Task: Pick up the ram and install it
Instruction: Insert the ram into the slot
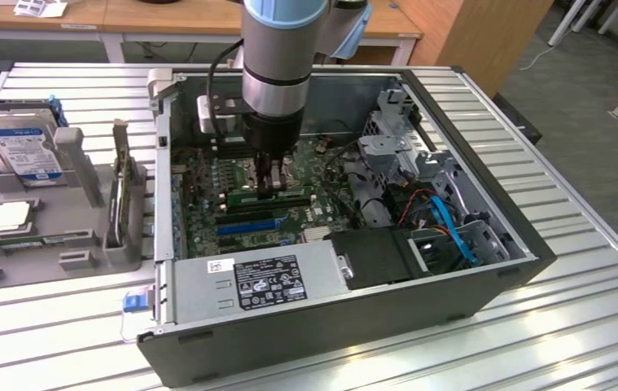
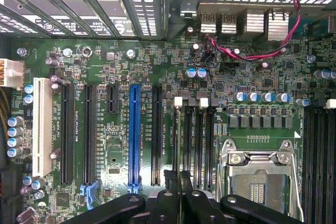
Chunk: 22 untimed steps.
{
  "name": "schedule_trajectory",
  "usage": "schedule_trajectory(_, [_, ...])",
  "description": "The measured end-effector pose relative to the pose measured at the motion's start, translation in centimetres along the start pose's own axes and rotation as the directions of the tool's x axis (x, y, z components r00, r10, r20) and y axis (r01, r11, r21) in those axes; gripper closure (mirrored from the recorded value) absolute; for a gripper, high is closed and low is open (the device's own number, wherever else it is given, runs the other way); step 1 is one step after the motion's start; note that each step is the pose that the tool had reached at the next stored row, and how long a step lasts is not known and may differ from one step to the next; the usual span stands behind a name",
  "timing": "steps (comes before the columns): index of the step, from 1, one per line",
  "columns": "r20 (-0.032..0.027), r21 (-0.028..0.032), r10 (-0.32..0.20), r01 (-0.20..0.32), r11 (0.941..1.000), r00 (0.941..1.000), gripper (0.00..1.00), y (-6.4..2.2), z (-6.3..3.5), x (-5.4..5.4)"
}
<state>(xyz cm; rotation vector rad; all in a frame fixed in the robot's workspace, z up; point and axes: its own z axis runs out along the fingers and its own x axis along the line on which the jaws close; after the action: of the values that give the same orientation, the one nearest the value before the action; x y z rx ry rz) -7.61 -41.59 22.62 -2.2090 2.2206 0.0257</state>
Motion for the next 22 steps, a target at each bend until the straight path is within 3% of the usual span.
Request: schedule_trajectory(22, [-0.0001,0.0000,-0.001,0.001,1.0000,1.0000,0.88,-0.02,0.24,0.00])
